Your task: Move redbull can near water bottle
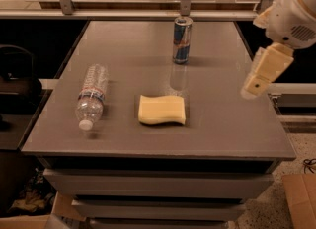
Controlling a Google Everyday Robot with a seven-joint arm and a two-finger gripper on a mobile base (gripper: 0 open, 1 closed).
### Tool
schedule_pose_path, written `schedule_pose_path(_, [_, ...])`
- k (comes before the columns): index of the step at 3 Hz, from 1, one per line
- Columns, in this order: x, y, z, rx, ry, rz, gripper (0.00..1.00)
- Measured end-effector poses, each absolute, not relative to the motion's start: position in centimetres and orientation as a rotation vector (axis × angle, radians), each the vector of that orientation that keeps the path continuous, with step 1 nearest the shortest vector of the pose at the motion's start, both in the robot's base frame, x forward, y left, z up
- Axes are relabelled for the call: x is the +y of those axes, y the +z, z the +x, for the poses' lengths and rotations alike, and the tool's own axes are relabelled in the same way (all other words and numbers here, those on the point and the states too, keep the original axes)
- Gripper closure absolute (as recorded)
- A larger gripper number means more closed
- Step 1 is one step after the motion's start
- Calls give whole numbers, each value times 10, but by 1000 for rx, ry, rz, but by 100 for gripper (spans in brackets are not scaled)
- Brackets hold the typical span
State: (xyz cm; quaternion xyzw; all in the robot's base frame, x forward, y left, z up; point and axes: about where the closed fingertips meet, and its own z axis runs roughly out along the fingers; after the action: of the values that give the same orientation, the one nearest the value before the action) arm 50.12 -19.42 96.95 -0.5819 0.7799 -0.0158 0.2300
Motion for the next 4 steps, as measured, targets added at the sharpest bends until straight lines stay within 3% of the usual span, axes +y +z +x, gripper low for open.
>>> schedule_pose_path(4, [-127, 935, 650, 1954, 375, -1102, 0])
